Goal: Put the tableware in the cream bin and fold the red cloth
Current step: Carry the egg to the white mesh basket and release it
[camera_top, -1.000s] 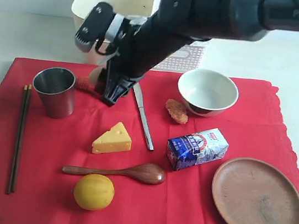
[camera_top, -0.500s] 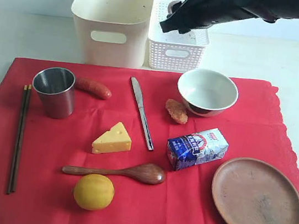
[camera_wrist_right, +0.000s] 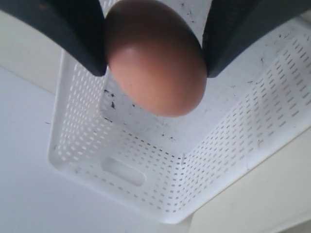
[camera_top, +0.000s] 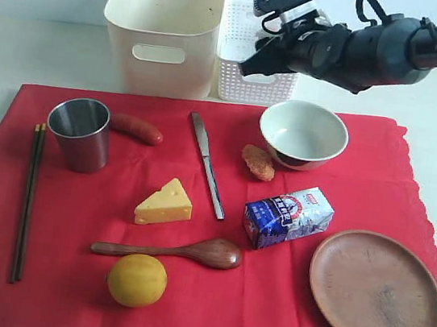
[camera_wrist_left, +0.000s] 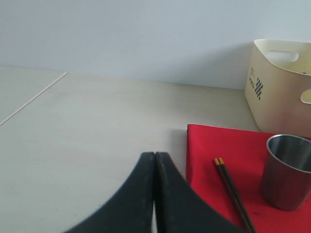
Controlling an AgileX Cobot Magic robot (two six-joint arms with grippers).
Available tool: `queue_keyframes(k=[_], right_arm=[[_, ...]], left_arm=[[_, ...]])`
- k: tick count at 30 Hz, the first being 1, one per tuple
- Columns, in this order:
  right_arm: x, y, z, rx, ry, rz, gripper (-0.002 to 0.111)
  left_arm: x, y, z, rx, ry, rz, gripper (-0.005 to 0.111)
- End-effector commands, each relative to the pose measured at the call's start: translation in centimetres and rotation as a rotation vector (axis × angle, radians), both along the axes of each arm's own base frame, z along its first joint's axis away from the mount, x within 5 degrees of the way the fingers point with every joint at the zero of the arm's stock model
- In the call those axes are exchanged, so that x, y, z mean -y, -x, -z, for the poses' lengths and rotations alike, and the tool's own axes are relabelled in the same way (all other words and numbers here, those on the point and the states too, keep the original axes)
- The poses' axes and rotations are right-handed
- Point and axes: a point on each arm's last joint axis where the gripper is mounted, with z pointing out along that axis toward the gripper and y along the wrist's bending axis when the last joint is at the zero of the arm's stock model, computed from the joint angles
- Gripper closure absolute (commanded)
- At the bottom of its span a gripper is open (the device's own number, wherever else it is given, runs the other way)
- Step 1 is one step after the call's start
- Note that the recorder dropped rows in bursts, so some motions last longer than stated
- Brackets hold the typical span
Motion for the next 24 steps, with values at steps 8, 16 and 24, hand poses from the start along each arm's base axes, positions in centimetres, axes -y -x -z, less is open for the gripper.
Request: queue_keyframes(k=[8, 16, 24], right_arm=[[0.18, -0.34, -0.15, 0.014, -0.052, 0.060, 0.093], [0.17, -0.34, -0.15, 0.016, -0.049, 0.057, 0.057], [0.14, -0.24, -0.84, 0.014, -0.055, 0.050, 0.048]], left_arm=[[0.06, 0.00, -0.03, 0.005, 0.007, 0.008, 0.106], [0.06, 0.00, -0.03, 0.005, 0.007, 0.008, 0.106], [0.06, 0.00, -0.03, 0.005, 0.007, 0.008, 0.106]])
